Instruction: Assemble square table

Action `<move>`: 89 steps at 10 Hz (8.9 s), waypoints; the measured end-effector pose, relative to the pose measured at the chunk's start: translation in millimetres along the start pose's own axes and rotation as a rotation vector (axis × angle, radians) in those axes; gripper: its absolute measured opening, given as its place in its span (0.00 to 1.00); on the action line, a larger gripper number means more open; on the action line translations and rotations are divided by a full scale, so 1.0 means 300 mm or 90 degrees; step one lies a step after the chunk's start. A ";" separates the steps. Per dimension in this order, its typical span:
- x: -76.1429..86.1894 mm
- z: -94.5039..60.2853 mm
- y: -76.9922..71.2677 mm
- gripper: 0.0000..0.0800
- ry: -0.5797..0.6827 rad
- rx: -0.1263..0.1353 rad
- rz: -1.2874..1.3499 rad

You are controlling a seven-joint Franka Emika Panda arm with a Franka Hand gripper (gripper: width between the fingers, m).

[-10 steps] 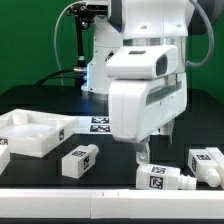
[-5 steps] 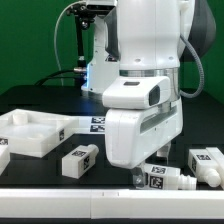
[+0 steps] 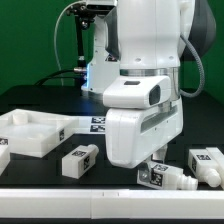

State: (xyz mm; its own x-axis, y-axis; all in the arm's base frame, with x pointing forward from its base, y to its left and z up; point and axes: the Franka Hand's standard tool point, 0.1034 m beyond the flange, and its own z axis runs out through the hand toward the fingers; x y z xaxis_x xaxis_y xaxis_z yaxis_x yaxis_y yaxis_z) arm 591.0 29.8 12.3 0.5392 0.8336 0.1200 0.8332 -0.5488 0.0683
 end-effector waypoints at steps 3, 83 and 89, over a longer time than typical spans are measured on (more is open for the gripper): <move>0.002 -0.117 -0.022 0.36 0.010 -0.034 -0.095; -0.475 -0.205 -0.196 0.36 -0.093 0.176 -0.869; -0.498 -0.216 -0.388 0.36 -0.038 0.228 -0.998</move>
Offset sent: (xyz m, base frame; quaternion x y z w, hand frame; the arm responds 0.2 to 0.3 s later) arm -0.0663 0.0541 0.0753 -0.0833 0.0618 -0.2749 0.9559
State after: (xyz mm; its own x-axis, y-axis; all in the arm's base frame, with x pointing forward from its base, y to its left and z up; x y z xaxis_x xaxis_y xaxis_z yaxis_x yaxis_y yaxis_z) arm 405.4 -34.9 50.8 -0.8346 0.5375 0.1209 0.5208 0.8413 -0.1449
